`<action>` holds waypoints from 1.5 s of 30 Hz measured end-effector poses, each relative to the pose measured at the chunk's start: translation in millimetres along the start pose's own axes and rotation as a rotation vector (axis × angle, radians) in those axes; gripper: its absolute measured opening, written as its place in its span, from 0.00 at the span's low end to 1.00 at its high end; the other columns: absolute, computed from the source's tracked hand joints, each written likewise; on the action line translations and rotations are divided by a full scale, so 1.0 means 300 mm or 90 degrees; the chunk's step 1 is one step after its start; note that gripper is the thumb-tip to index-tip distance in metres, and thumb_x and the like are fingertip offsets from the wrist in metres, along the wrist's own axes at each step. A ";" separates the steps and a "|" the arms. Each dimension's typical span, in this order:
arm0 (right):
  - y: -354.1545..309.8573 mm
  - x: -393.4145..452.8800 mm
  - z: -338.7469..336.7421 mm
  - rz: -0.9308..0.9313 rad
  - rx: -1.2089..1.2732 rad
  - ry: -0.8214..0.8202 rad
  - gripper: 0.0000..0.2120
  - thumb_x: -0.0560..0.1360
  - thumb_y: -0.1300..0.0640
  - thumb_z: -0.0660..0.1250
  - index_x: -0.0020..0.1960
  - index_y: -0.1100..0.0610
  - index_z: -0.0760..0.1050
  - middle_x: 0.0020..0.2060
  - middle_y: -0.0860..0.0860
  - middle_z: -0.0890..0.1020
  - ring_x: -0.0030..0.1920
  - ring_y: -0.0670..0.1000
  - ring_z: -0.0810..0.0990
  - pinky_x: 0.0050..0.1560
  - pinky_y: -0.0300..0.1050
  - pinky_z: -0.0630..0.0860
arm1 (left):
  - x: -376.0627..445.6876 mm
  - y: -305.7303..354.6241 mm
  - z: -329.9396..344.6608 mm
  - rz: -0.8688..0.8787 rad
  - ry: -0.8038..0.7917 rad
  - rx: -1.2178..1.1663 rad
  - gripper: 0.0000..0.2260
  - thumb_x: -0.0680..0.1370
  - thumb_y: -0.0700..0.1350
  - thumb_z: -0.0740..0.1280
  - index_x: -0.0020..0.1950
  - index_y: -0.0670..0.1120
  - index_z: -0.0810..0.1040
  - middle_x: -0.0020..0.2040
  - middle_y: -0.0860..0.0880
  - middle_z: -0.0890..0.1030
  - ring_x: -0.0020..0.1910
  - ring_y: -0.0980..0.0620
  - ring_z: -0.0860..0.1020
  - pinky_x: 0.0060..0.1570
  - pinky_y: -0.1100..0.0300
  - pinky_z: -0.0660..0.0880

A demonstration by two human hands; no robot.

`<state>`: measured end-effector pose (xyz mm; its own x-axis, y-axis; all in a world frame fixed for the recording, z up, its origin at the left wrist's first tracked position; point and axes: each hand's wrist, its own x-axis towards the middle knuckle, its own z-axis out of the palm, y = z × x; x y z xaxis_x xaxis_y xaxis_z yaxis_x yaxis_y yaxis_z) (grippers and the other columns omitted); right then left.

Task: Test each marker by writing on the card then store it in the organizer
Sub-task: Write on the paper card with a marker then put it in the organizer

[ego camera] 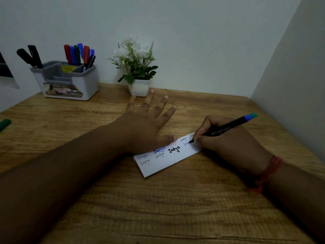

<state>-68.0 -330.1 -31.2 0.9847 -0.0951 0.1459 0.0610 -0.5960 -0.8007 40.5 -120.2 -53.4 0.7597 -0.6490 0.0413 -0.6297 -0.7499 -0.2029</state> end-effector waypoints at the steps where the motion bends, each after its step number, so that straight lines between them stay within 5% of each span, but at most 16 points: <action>1: -0.001 -0.001 -0.001 0.004 0.002 -0.001 0.04 0.72 0.62 0.74 0.40 0.56 0.82 0.41 0.46 0.87 0.45 0.39 0.84 0.46 0.45 0.81 | 0.001 0.000 0.000 0.000 0.002 0.002 0.38 0.73 0.75 0.38 0.76 0.60 0.29 0.77 0.51 0.27 0.73 0.44 0.23 0.71 0.31 0.34; 6: 0.000 -0.004 -0.005 0.005 -0.011 -0.004 0.04 0.71 0.63 0.74 0.40 0.56 0.82 0.41 0.47 0.87 0.46 0.41 0.84 0.46 0.46 0.82 | 0.001 0.000 0.000 0.000 -0.002 0.004 0.39 0.72 0.75 0.38 0.77 0.59 0.29 0.77 0.51 0.27 0.73 0.44 0.23 0.70 0.30 0.34; 12: 0.006 0.002 -0.005 -0.003 0.010 0.012 0.05 0.72 0.63 0.74 0.40 0.56 0.82 0.40 0.47 0.87 0.42 0.41 0.84 0.36 0.34 0.77 | 0.000 0.002 0.001 0.001 0.006 0.009 0.38 0.73 0.75 0.39 0.77 0.59 0.30 0.78 0.51 0.28 0.74 0.44 0.24 0.71 0.30 0.34; 26: 0.004 0.006 -0.007 0.015 -0.010 0.006 0.03 0.72 0.62 0.73 0.41 0.56 0.82 0.41 0.47 0.87 0.43 0.45 0.84 0.39 0.38 0.78 | 0.001 0.003 0.001 0.002 -0.005 0.006 0.39 0.72 0.75 0.37 0.77 0.59 0.29 0.77 0.52 0.27 0.73 0.44 0.23 0.71 0.31 0.34; 34: 0.015 0.019 -0.012 0.014 0.168 0.069 0.01 0.73 0.66 0.72 0.43 0.63 0.81 0.38 0.56 0.86 0.39 0.50 0.84 0.42 0.38 0.81 | -0.005 -0.002 0.000 -0.002 0.013 -0.029 0.39 0.71 0.76 0.37 0.76 0.60 0.28 0.77 0.52 0.27 0.73 0.46 0.23 0.72 0.32 0.35; 40: 0.021 0.034 -0.035 -0.046 0.173 0.118 0.04 0.74 0.62 0.73 0.48 0.59 0.80 0.41 0.52 0.86 0.43 0.51 0.86 0.52 0.50 0.82 | -0.007 -0.055 -0.016 -0.057 0.011 -0.099 0.39 0.69 0.76 0.33 0.76 0.62 0.29 0.78 0.55 0.29 0.75 0.47 0.26 0.73 0.33 0.36; 45: 0.000 0.057 -0.063 -0.102 0.153 0.109 0.06 0.73 0.60 0.75 0.47 0.52 0.82 0.47 0.51 0.87 0.52 0.55 0.86 0.60 0.63 0.79 | -0.019 -0.115 -0.025 -0.076 0.020 -0.176 0.33 0.79 0.67 0.53 0.80 0.59 0.46 0.81 0.56 0.43 0.79 0.49 0.37 0.76 0.36 0.41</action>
<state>-54.3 -346.6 -17.7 0.9192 -0.1604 0.3596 0.2688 -0.4117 -0.8708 56.7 -91.5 -39.2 0.8280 -0.5551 0.0796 -0.5604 -0.8244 0.0796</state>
